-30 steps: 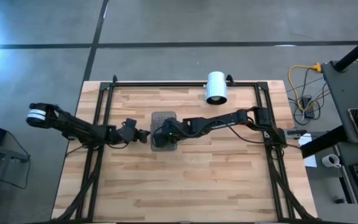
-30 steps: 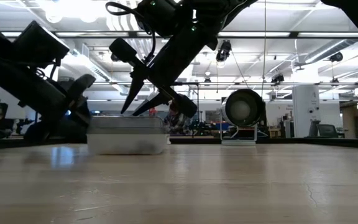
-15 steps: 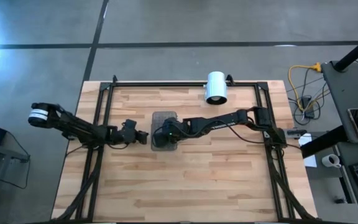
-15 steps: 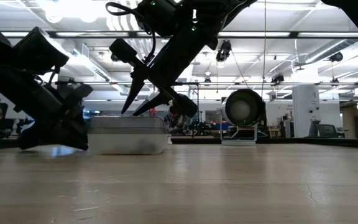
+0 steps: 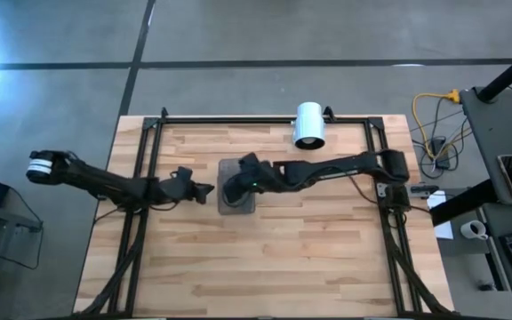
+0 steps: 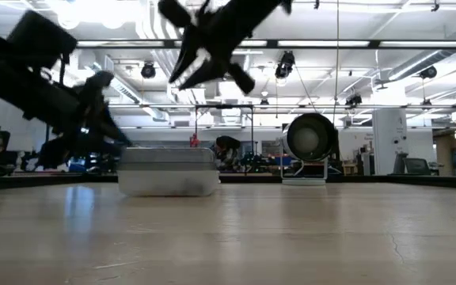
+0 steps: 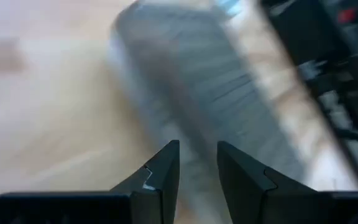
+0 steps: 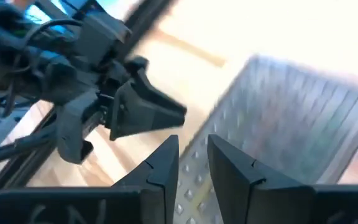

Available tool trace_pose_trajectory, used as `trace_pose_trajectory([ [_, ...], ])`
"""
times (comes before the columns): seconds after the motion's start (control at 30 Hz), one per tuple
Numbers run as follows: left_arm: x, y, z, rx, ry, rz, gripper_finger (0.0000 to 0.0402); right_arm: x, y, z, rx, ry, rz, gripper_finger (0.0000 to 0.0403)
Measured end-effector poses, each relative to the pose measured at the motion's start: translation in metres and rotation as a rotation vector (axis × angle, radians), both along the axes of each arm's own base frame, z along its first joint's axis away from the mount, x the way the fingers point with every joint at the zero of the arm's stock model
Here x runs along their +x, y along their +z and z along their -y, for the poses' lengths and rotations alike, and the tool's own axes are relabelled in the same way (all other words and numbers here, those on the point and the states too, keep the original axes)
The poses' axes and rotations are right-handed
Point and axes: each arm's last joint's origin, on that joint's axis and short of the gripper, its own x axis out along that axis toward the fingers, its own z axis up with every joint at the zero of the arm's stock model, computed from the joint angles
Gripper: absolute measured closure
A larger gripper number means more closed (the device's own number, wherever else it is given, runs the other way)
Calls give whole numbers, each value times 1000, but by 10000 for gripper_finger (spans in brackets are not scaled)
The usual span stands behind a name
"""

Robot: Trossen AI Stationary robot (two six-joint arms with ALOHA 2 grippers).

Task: Pick & place school supplies into a supply box
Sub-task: Return to Home Position

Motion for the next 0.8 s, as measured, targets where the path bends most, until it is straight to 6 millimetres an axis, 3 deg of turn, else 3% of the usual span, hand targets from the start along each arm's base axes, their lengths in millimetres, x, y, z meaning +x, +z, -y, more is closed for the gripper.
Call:
trace_pose_trajectory([
  [0.17, -7, 27, 0, 76, -41, 162, 309, -22, 50, -3, -235, 125, 23, 316],
  [0.4, -25, 60, 4, 113, -162, 409, 309, -72, 127, -1, -253, 172, 178, 319],
  [0.57, -37, 87, 9, 369, -393, 608, 309, -114, 173, -18, -373, 495, 305, 327],
  [0.67, -43, 93, 9, 460, -431, 653, 309, -138, 174, -24, -382, 555, 267, 331],
  [0.8, -51, 98, 8, 547, -418, 687, 309, -167, 145, -24, -353, 470, 185, 333],
])
